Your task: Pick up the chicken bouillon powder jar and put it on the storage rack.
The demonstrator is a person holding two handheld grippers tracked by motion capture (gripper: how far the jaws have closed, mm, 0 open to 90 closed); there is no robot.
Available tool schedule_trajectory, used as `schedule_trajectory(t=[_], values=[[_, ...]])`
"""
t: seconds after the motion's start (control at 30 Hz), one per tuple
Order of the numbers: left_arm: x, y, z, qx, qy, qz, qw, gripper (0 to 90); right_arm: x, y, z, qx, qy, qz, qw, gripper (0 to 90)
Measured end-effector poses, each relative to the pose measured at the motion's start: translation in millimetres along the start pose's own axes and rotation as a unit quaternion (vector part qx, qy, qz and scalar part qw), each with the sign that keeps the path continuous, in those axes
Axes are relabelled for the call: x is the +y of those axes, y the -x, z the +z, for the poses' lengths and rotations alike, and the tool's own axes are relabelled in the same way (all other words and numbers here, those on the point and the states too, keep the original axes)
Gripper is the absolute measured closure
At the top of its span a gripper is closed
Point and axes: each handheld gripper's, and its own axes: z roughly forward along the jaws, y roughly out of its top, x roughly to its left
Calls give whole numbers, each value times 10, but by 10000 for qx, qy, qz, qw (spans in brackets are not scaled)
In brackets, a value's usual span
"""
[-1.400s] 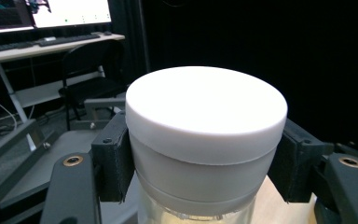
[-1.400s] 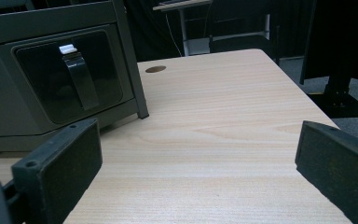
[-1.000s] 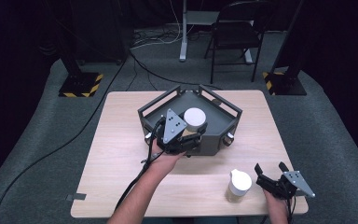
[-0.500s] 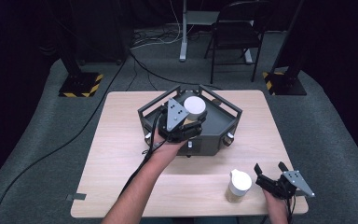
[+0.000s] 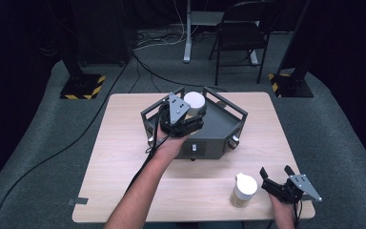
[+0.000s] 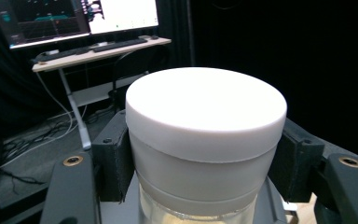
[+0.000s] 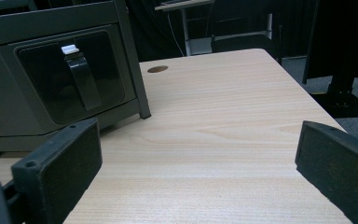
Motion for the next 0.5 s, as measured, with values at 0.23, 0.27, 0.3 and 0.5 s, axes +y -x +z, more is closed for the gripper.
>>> schedule_trajectory(t=[0.23,0.27,0.3,0.5], values=[[-5,-46,93,129,-166,-90,9997,332,4,4,1,22,-11,-11,10000,0],[-5,-46,93,129,-166,-90,9997,332,4,4,1,22,-11,-11,10000,0],[-8,-52,104,147,-188,-97,9997,332,6,5,2,28,-18,-21,10000,0],[-34,-90,196,314,-284,-130,9990,332,7,12,2,39,-20,-6,10000,0]])
